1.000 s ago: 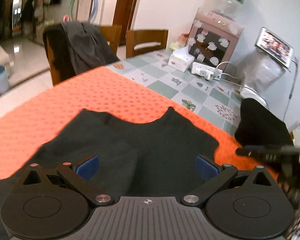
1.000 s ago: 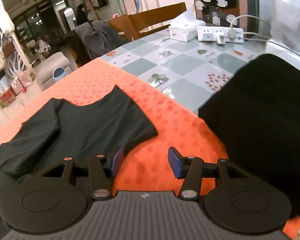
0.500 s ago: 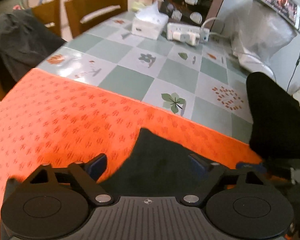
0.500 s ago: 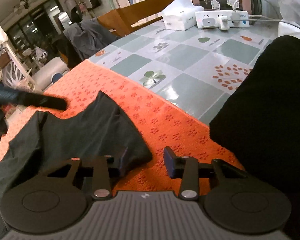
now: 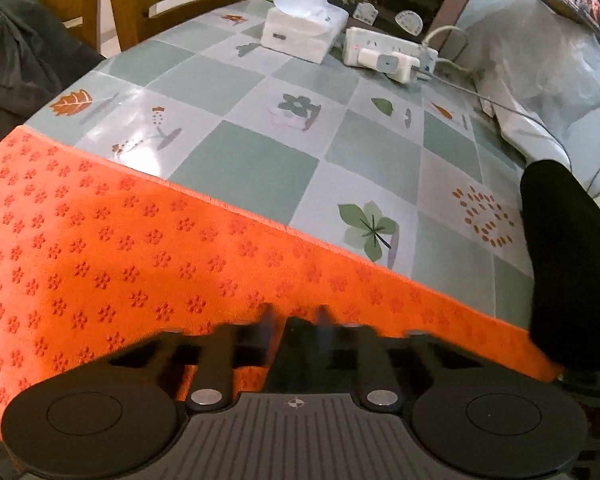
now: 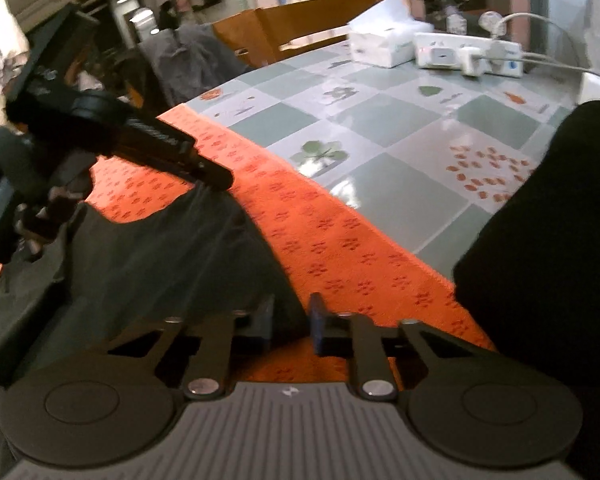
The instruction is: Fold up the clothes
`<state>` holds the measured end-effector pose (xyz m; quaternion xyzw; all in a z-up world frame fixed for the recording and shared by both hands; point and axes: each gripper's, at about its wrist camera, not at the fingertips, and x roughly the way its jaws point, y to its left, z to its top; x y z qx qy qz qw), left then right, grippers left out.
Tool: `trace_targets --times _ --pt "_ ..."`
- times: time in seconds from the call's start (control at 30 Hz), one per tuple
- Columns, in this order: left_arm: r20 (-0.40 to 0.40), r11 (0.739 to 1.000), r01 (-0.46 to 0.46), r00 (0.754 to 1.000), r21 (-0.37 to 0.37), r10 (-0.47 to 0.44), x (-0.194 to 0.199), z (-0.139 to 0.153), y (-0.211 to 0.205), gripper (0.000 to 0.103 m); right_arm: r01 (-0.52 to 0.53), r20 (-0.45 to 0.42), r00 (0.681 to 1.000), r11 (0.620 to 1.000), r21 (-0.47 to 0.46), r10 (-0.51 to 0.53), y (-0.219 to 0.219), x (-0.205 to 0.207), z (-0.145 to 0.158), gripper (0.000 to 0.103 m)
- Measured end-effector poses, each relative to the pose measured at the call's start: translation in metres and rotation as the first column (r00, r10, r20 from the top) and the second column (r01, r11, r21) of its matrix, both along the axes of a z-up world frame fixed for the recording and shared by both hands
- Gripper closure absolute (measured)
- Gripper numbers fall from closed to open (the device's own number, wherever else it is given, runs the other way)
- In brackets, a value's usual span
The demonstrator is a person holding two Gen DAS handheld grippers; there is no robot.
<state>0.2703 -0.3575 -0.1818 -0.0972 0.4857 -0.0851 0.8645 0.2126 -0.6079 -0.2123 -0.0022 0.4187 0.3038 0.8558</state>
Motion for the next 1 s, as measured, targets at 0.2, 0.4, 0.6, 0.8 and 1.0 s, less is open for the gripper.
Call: trace_targets --times 0.2,0.4,0.6,0.8,1.0 --pt "0.041 1.000 -0.007 0.999 -0.029 0.008 -0.010 0.012 0.006 0.094 -0.008 0.032 0.999 1.000 0.008 0.008 -0.002 -0.009 0.014 0.095" --pt "0.095 0.998 -0.027 0.995 -0.053 0.032 -0.051 0.040 0.019 0.094 -0.078 0.139 0.987 0.997 -0.027 0.081 0.006 -0.045 0.047 0.096" --pt "0.128 0.993 -0.101 0.986 -0.062 0.109 -0.107 0.053 0.038 0.094 -0.214 0.268 0.932 0.968 -0.134 0.243 0.033 -0.101 0.075 0.096" --pt "0.128 0.987 -0.157 0.979 -0.038 0.160 -0.157 0.044 0.056 0.094 -0.340 0.343 0.843 0.905 -0.256 0.414 0.063 -0.153 0.081 0.096" --pt "0.098 0.978 -0.203 0.973 -0.044 0.207 -0.183 0.027 0.070 0.093 -0.417 0.365 0.756 0.829 -0.373 0.544 0.084 -0.187 0.065 0.096"
